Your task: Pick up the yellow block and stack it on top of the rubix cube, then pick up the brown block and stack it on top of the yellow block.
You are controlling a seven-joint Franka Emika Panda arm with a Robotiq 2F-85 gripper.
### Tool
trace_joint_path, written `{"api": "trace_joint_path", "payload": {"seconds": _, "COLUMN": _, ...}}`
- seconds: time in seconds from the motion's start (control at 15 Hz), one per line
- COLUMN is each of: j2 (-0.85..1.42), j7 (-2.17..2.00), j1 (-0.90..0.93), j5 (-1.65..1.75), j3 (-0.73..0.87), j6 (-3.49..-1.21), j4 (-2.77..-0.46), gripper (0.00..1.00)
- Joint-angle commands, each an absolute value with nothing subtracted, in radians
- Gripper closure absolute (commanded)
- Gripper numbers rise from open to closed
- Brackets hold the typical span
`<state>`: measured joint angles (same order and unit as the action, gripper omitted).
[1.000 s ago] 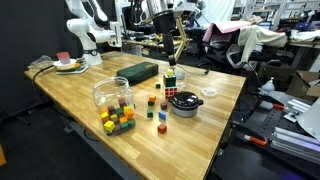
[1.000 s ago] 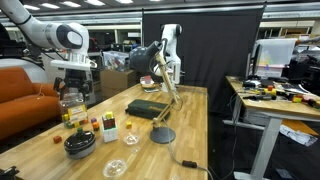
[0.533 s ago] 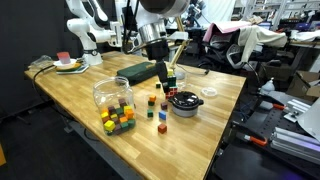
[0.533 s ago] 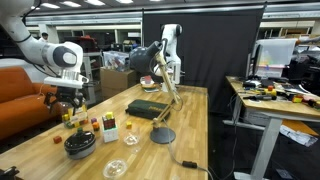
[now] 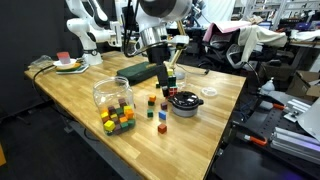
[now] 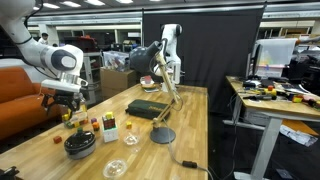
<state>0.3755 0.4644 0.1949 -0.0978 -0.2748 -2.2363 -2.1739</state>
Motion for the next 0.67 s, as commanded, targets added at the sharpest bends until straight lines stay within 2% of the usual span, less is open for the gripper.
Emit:
{"api": "trace_joint_path", "payload": {"seconds": 0.0, "j2": 0.377, "j7": 0.46, "j1": 0.185, "j5": -0.092, "j3": -0.285, "j6": -2.235, "j4": -2.172, "gripper": 0.0}}
{"api": "trace_joint_path", "payload": {"seconds": 0.6, "j2": 0.455, "j7": 0.297, "j1": 0.275, "j5": -0.08, "j3": -0.321, "j6": -2.335, "j4": -2.19, "gripper": 0.0}}
